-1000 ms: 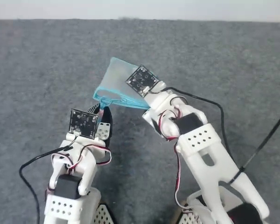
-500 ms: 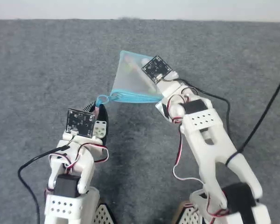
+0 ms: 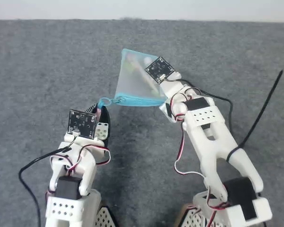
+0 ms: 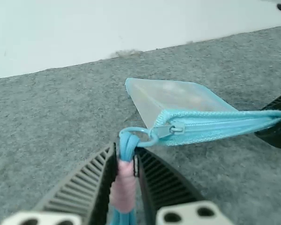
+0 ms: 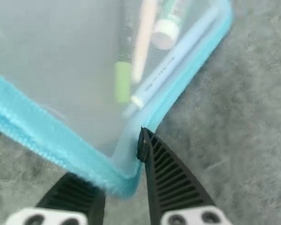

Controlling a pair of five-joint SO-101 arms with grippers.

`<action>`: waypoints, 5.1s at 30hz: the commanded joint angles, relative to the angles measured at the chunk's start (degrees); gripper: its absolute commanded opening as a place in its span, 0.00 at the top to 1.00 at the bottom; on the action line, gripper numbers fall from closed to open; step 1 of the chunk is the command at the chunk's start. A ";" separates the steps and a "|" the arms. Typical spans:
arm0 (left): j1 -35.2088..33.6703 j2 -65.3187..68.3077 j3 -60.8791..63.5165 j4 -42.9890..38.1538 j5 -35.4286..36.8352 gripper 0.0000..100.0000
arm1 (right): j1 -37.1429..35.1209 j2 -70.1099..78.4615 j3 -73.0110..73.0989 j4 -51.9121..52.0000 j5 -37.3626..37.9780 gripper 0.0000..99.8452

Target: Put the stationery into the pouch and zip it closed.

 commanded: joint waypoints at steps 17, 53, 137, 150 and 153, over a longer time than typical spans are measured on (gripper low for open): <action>-0.70 -1.58 0.48 11.96 -0.53 0.77 | -4.09 -13.23 0.88 16.57 -6.15 0.74; -8.53 -0.97 0.57 6.42 -0.53 0.78 | 15.78 -43.03 19.78 15.87 -7.38 0.74; -19.52 -10.11 11.12 29.19 -7.12 0.78 | 21.23 -95.87 62.51 31.78 -0.09 0.98; -19.52 -10.11 11.12 29.19 -7.12 0.78 | 21.23 -95.87 62.51 31.78 -0.09 0.98; -19.52 -10.11 11.12 29.19 -7.12 0.78 | 21.23 -95.87 62.51 31.78 -0.09 0.98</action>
